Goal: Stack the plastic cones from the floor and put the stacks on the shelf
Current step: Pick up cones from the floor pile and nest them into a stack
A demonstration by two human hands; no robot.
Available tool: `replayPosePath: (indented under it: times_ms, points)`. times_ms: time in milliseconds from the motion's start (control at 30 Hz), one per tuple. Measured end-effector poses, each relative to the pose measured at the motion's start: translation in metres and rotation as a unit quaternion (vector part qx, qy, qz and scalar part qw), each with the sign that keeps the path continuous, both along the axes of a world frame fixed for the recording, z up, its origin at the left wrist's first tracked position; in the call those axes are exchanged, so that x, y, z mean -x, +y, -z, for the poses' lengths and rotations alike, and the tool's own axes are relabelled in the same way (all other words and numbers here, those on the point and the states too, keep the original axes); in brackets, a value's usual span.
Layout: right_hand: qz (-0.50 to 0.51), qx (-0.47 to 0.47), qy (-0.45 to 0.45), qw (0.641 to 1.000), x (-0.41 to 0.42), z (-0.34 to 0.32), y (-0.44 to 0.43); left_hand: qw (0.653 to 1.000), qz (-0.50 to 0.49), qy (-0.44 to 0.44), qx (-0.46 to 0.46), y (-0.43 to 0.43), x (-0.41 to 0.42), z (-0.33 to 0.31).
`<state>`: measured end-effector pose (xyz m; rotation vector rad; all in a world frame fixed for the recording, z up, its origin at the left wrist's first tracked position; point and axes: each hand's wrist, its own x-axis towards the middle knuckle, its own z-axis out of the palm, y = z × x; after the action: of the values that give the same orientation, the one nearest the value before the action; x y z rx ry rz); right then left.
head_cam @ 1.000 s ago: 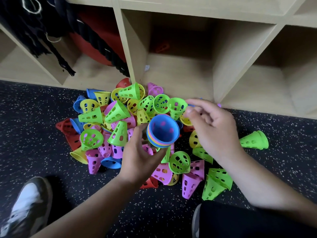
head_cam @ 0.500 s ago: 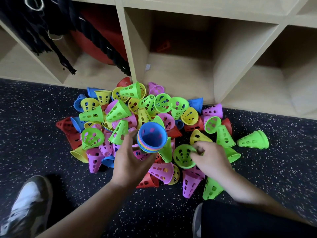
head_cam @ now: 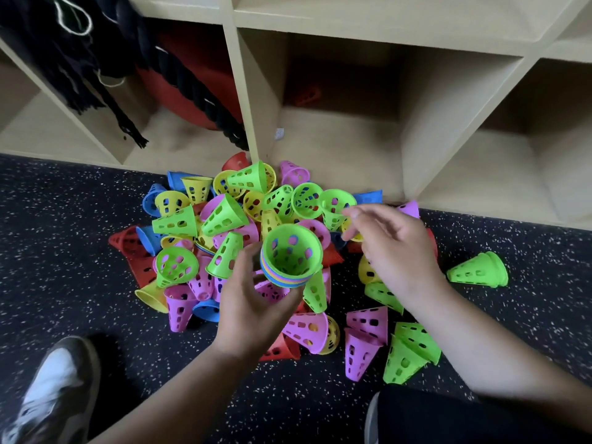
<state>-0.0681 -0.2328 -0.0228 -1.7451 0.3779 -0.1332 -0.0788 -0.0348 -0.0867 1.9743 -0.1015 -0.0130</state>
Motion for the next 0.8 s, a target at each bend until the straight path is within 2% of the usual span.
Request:
replayPosePath:
  times_ms: [67,167,267,400,500,600,733,800]
  points:
    - [0.034,0.069,0.051,0.996,0.001,0.029,-0.011,1.000,-0.008,0.005,0.007,0.004,-0.003,0.001]
    - [-0.033,0.168,0.186,0.968,0.010,0.079,-0.019,1.000,-0.020,0.008,-0.001,0.009,-0.007,0.005]
    - [-0.075,0.147,0.268,0.949,0.019,0.112,-0.012,0.999,-0.027,0.020,-0.011,0.014,-0.007,0.011]
    - [-0.062,0.075,0.270,0.958,0.020,0.126,0.000,0.999,-0.034,0.034,-0.013,0.017,-0.007,0.017]
    - [-0.027,0.035,0.246,0.968,0.022,0.120,0.002,0.999,-0.036,0.034,-0.014,0.018,-0.007,0.019]
    - [0.035,0.055,0.181,0.981,0.026,0.098,-0.009,0.999,-0.028,0.024,-0.018,0.020,-0.006,0.018]
    - [0.125,0.095,0.018,0.987,0.030,0.050,-0.028,0.999,-0.019,0.016,-0.022,0.016,-0.002,0.017]
    - [0.120,0.129,-0.075,0.981,0.032,0.023,-0.029,1.000,-0.006,0.011,-0.028,0.010,0.001,0.015]
